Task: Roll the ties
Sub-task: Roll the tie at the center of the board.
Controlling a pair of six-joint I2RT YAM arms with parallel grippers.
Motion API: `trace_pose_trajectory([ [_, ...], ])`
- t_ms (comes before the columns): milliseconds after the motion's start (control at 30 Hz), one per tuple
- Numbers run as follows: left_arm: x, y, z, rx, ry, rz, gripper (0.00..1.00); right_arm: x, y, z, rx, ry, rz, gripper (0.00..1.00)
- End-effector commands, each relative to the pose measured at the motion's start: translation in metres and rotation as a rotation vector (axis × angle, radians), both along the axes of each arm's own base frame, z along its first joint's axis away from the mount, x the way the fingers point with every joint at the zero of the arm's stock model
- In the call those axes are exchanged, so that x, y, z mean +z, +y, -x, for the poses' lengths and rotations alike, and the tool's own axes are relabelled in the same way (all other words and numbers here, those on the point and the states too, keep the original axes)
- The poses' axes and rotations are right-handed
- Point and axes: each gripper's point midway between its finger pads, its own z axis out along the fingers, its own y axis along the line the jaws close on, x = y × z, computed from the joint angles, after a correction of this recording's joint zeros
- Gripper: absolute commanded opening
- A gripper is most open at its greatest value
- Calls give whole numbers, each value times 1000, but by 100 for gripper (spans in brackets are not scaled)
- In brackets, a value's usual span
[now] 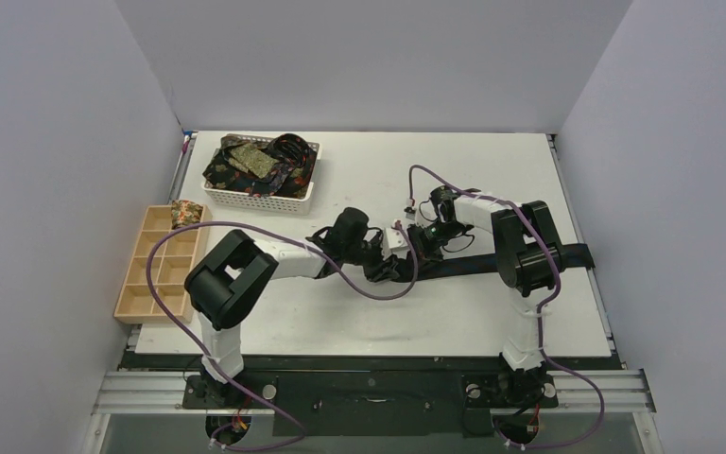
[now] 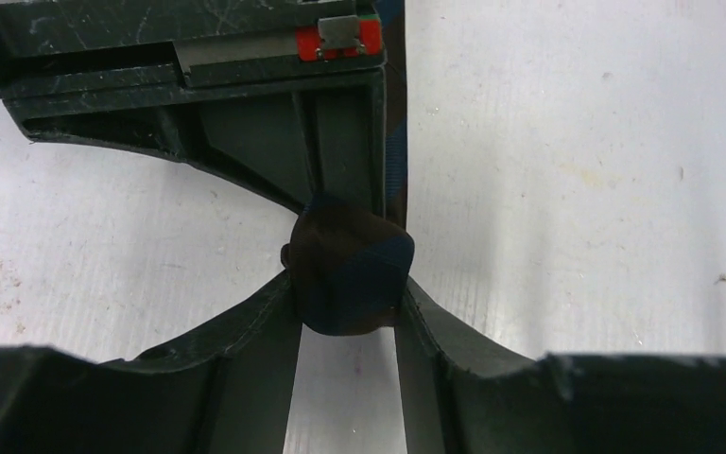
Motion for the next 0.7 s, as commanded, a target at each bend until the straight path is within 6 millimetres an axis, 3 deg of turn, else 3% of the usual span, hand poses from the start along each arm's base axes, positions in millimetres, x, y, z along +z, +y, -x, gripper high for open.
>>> trace_pose_trajectory([
  [0, 0, -17, -10, 4, 26, 22, 36, -39, -15, -3, 45, -49, 128, 0],
  [267, -27, -27, -11, 8, 48, -16, 36, -35, -8, -1, 56, -49, 91, 0],
  [367, -44, -21, -9, 8, 67, -75, 35, -34, -6, 0, 60, -50, 77, 0],
  [600, -84, 26, 15, 24, 139, -308, 26, -9, -4, -5, 21, -54, -15, 0],
  [667, -93, 39, 21, 31, 166, -374, 26, 1, -7, -8, -2, -56, -43, 4],
])
